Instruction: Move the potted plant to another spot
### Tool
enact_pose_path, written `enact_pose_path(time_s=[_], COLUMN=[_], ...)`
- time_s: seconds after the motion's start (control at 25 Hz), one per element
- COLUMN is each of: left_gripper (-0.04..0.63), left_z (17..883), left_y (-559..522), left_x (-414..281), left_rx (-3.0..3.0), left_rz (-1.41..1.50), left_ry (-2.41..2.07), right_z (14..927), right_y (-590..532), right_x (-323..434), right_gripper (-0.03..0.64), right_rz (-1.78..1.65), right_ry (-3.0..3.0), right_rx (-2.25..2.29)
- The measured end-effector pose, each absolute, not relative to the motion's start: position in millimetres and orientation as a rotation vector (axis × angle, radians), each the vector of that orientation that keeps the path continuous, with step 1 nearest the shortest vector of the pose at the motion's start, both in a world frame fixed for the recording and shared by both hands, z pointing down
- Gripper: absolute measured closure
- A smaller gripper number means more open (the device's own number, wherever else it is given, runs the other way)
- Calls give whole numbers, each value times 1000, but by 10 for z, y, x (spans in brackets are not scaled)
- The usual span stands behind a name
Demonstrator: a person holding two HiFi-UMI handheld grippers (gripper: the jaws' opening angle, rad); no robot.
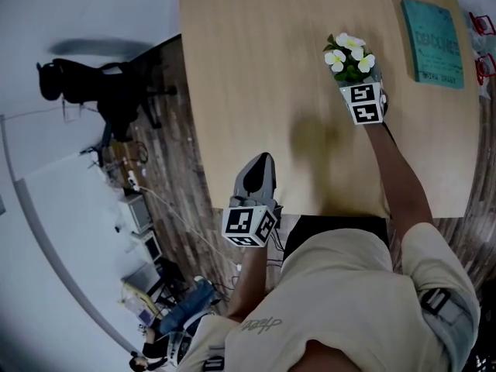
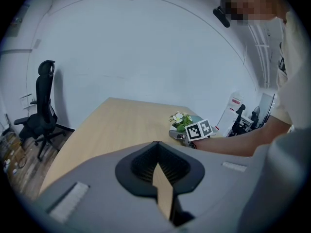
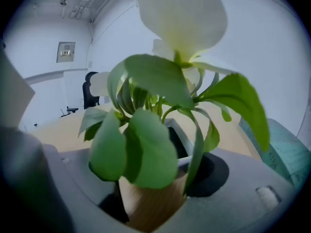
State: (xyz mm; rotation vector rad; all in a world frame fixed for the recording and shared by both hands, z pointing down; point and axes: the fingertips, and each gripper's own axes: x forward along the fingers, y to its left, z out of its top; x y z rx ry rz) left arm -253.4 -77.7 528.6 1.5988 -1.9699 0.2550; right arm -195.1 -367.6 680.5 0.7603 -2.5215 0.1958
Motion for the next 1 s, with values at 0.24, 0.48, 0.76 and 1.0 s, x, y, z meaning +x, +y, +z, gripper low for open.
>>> enact_pose_path(time_s=[0.24, 0.48, 0.76, 1.0], left_gripper=[577, 577, 577, 577], left_z=[5238, 5111, 4938, 4879], left_y=[-720, -784, -772, -794], left_x=[-2530, -2519, -2506, -2463], left_rx=[1621, 1696, 1809, 1918], left_rz=[248, 205, 173, 161], left_ry=[-1973, -1982, -1957, -1889], right_z=[6787, 6507, 6153, 5897], right_y=[-3565, -3563, -3268, -3020], right_x=[-1863, -1594, -1210, -833], right_gripper=[272, 272, 272, 272], right_rz=[232, 192, 167, 151], right_ry=[-2535, -2543, -2546, -2522], right_rx=[685, 715, 784, 896])
